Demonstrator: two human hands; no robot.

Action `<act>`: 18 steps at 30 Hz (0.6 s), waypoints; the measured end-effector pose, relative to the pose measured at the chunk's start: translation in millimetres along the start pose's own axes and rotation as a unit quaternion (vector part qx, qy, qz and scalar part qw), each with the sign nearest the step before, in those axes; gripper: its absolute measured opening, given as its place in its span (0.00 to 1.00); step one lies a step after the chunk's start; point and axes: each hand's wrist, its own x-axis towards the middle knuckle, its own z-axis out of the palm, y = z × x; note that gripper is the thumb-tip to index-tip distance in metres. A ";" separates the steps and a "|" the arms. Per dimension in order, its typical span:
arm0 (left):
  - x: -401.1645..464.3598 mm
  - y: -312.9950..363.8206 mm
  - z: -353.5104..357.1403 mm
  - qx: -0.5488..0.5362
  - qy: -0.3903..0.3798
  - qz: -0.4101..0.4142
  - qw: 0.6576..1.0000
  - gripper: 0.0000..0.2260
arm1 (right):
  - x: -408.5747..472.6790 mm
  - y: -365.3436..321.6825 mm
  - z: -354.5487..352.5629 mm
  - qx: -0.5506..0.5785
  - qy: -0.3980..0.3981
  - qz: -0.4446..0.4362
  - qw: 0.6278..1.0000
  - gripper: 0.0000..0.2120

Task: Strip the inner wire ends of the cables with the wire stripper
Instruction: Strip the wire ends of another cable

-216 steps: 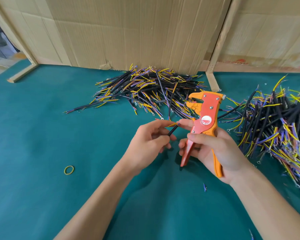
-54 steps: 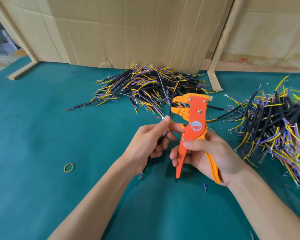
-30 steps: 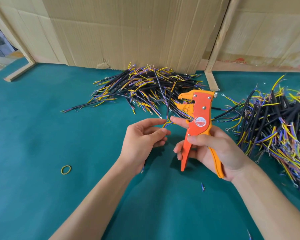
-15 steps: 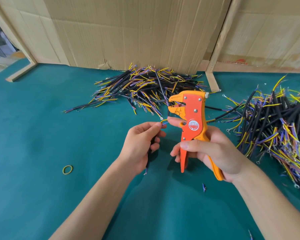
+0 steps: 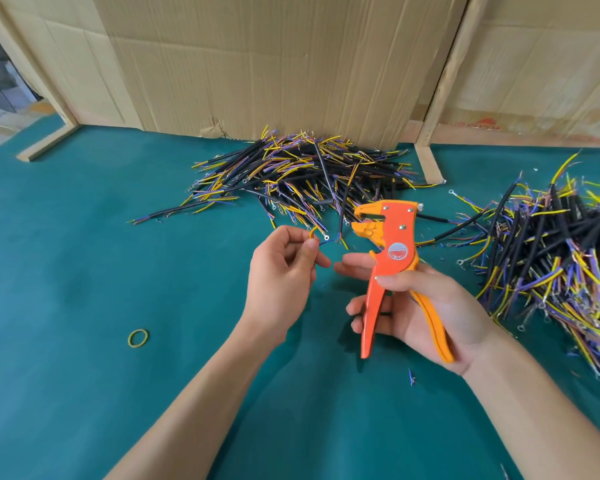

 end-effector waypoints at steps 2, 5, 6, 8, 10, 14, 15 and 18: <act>1.2 -0.3 -1.5 0.014 0.019 0.010 1.000 0.05 | -0.8 -1.3 -3.2 0.012 0.004 0.017 1.000 0.23; 2.2 -0.5 -3.1 0.023 0.036 0.027 0.999 0.06 | -3.0 -2.4 -5.6 -0.007 -0.003 0.046 0.999 0.22; 2.0 -0.5 -3.0 0.029 0.034 0.032 0.998 0.06 | -3.5 -2.0 -4.7 -0.015 -0.013 0.057 0.998 0.22; 0.9 -0.6 -2.2 0.042 0.025 0.039 0.998 0.07 | -4.0 -0.5 -1.1 -0.028 -0.033 0.071 0.997 0.22; -0.1 -0.6 -1.7 0.057 0.016 0.047 0.997 0.06 | -3.5 1.3 2.9 -0.035 -0.041 0.077 0.996 0.23; -1.8 -0.1 -0.9 0.094 0.010 0.065 0.993 0.06 | -3.7 1.5 5.5 -0.044 -0.045 0.071 0.996 0.20; -2.3 0.4 -0.5 0.105 0.009 0.069 0.992 0.07 | -4.4 1.1 5.6 -0.048 -0.047 0.069 0.995 0.20; -3.7 2.3 0.5 0.120 0.010 0.074 0.990 0.07 | -5.4 0.6 6.9 -0.065 -0.055 0.066 0.994 0.20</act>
